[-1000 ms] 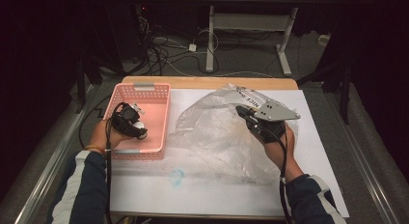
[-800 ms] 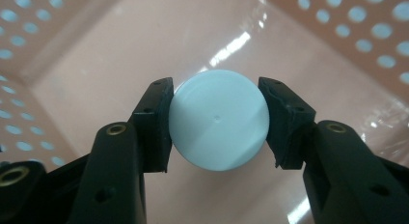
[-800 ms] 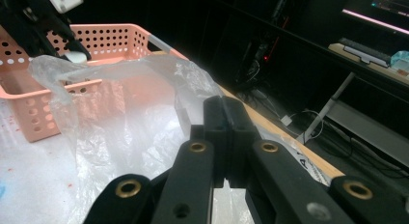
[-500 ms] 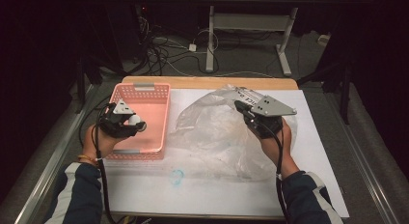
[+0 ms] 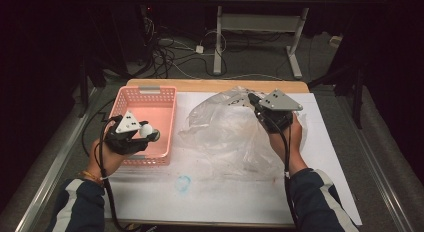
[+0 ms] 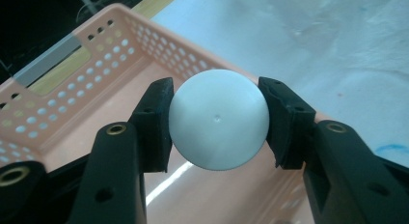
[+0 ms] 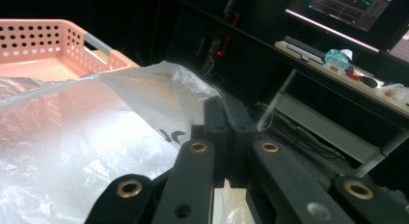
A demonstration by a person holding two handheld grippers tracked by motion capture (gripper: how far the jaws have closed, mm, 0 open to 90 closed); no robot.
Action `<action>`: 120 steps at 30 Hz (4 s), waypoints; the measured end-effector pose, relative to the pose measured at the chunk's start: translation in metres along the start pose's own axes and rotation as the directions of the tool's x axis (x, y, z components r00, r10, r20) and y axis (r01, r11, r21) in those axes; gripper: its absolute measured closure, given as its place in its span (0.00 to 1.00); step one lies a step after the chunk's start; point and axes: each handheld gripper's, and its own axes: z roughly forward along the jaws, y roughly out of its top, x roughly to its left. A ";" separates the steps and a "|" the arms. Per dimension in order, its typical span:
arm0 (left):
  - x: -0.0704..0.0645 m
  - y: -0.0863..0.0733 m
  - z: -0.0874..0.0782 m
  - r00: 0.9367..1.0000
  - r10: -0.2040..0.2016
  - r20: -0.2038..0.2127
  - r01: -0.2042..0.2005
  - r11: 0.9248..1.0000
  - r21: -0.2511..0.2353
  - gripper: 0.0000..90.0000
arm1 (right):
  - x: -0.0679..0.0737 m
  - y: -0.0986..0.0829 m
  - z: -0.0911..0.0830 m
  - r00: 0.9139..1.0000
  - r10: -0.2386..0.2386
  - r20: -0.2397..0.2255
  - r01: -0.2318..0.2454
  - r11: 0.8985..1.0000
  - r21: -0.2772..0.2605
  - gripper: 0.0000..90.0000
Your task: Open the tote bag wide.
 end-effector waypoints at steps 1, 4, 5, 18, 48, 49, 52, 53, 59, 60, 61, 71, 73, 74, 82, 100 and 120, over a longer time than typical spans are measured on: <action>-0.003 0.001 0.000 1.000 0.007 0.005 -0.007 1.000 -0.009 0.54 | 0.000 -0.001 0.000 1.000 0.003 0.000 -0.003 1.000 0.004 1.00; -0.014 0.004 0.001 0.999 0.031 0.006 -0.031 0.999 -0.024 0.54 | 0.001 -0.003 0.000 1.000 0.006 -0.003 -0.006 1.000 0.004 1.00; -0.017 0.005 0.000 0.999 0.040 0.010 -0.040 0.999 -0.031 0.54 | 0.001 -0.003 0.000 1.000 0.002 0.001 -0.002 1.000 0.005 1.00; -0.062 0.027 0.014 0.985 0.161 0.066 -0.155 0.984 -0.089 0.54 | 0.004 -0.009 0.002 1.000 0.012 -0.026 -0.012 1.000 0.019 1.00; -0.136 0.084 0.152 0.957 0.230 0.175 -0.229 0.973 -0.022 0.53 | 0.021 -0.016 -0.010 0.986 0.042 -0.163 -0.039 0.999 0.017 1.00; -0.135 0.085 0.157 0.961 0.209 0.179 -0.208 0.978 -0.024 0.53 | 0.021 -0.016 -0.010 0.986 0.043 -0.164 -0.040 0.999 0.018 1.00; -0.135 0.086 0.167 0.969 0.177 0.173 -0.175 0.984 -0.025 0.53 | 0.021 -0.018 -0.010 0.985 0.046 -0.167 -0.043 0.999 0.023 1.00; -0.135 0.087 0.170 0.970 0.172 0.173 -0.171 0.985 -0.020 0.53 | 0.021 -0.019 -0.010 0.984 0.048 -0.171 -0.045 0.999 0.022 1.00; -0.136 0.088 0.177 0.981 0.127 0.144 -0.125 0.992 -0.028 0.52 | 0.021 -0.024 -0.008 0.983 0.050 -0.175 -0.045 0.998 0.034 1.00; -0.135 0.088 0.177 0.982 0.131 0.135 -0.128 0.991 -0.028 0.50 | 0.021 -0.024 -0.008 0.983 0.051 -0.177 -0.045 0.998 0.034 1.00; -0.134 0.088 0.175 0.982 0.131 0.135 -0.128 0.991 -0.028 0.45 | 0.022 -0.024 -0.007 0.983 0.052 -0.178 -0.046 0.998 0.038 1.00; -0.141 0.082 0.143 0.975 0.179 0.136 -0.171 0.983 -0.064 0.33 | 0.023 -0.030 -0.007 0.981 0.042 -0.187 -0.032 0.998 0.055 1.00; -0.143 0.079 0.132 0.971 0.191 0.141 -0.182 0.980 -0.076 0.33 | 0.023 -0.032 -0.007 0.981 0.041 -0.189 -0.030 0.998 0.064 1.00; -0.145 0.076 0.124 0.967 0.209 0.144 -0.199 0.977 -0.079 0.31 | 0.023 -0.032 -0.007 0.981 0.038 -0.190 -0.026 0.998 0.066 1.00; -0.146 0.054 0.077 0.953 0.273 0.134 -0.260 0.960 -0.104 0.30 | 0.019 -0.037 -0.010 0.981 0.044 -0.190 -0.029 0.996 0.082 1.00; -0.066 0.024 0.037 0.999 0.032 -0.028 -0.035 0.996 -0.077 0.22 | 0.021 -0.051 -0.020 0.966 0.036 -0.255 -0.001 0.991 0.135 1.00; -0.065 0.035 0.061 0.996 0.052 0.073 -0.049 0.998 -0.045 0.92 | 0.017 -0.066 -0.018 0.966 0.014 -0.260 0.034 0.983 0.179 1.00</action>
